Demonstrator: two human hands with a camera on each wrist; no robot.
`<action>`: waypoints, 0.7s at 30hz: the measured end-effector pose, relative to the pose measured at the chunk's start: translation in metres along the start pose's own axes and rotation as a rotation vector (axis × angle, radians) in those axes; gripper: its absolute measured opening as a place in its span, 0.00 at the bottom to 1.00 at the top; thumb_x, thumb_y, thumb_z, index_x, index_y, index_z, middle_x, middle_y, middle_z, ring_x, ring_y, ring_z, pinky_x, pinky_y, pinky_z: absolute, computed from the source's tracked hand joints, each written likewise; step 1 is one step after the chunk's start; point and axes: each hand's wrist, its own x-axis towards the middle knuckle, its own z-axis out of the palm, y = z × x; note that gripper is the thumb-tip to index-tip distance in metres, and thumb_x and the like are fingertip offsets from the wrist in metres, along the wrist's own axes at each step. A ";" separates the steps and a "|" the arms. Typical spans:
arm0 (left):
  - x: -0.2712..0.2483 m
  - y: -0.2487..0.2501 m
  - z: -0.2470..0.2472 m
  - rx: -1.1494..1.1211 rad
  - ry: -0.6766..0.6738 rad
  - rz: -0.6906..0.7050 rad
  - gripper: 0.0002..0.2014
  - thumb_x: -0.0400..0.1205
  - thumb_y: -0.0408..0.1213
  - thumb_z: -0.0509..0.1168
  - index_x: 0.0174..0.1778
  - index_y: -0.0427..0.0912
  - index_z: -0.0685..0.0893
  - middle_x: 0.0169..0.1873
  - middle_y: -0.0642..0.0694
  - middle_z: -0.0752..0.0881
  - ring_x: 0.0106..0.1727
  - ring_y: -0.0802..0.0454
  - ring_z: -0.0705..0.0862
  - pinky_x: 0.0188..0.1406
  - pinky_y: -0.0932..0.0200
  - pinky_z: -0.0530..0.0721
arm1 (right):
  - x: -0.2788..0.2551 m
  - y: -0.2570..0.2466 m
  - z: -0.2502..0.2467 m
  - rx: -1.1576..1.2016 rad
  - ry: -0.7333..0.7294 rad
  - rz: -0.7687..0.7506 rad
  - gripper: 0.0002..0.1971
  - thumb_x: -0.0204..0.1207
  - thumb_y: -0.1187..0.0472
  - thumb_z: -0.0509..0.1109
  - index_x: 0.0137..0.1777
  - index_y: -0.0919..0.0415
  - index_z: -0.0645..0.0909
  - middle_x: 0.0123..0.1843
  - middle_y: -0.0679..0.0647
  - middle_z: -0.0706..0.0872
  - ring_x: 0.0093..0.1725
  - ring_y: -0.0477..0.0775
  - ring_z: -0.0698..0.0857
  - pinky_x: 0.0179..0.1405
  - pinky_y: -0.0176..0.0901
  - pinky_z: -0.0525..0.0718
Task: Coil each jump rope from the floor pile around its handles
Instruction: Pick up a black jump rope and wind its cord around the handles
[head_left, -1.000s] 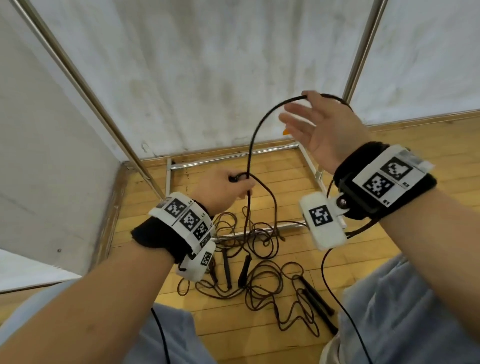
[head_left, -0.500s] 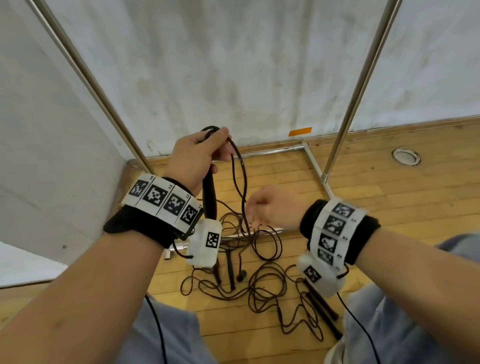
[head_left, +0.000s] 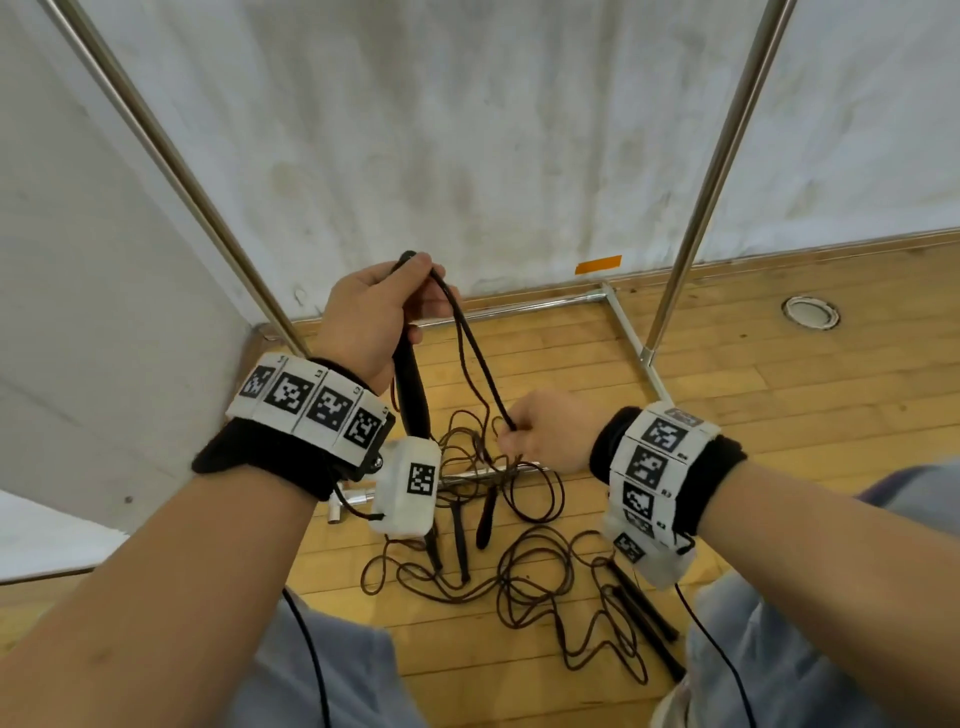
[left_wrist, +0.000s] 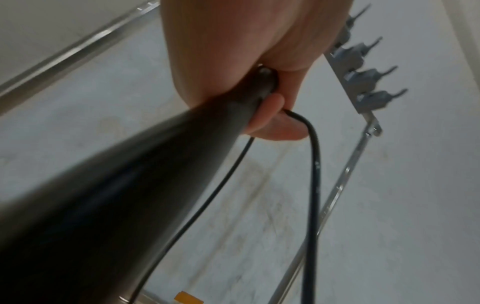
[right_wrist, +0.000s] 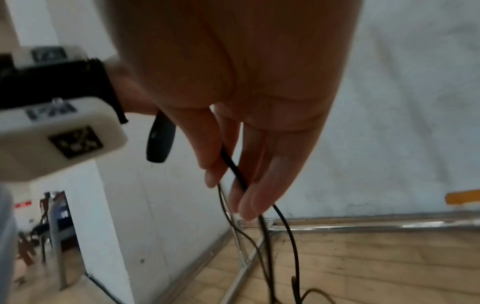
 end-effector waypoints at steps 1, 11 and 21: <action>0.000 0.001 -0.001 -0.023 -0.004 -0.002 0.11 0.85 0.38 0.61 0.41 0.39 0.85 0.31 0.47 0.89 0.28 0.56 0.82 0.19 0.67 0.68 | -0.001 0.000 -0.004 0.020 0.009 -0.001 0.10 0.82 0.55 0.62 0.52 0.57 0.83 0.45 0.52 0.86 0.44 0.49 0.84 0.44 0.38 0.82; -0.026 -0.040 0.023 0.798 -0.515 -0.025 0.06 0.75 0.41 0.72 0.37 0.59 0.86 0.35 0.63 0.87 0.36 0.68 0.81 0.37 0.69 0.72 | -0.026 -0.030 -0.069 1.286 0.297 -0.308 0.11 0.85 0.62 0.58 0.44 0.65 0.77 0.35 0.58 0.88 0.28 0.51 0.84 0.32 0.38 0.86; -0.019 -0.047 0.019 0.685 -0.327 0.067 0.08 0.82 0.41 0.67 0.39 0.47 0.88 0.30 0.54 0.89 0.26 0.68 0.82 0.22 0.78 0.72 | -0.023 0.005 -0.105 1.495 0.600 -0.169 0.07 0.80 0.65 0.66 0.56 0.65 0.79 0.52 0.61 0.85 0.45 0.58 0.89 0.47 0.46 0.88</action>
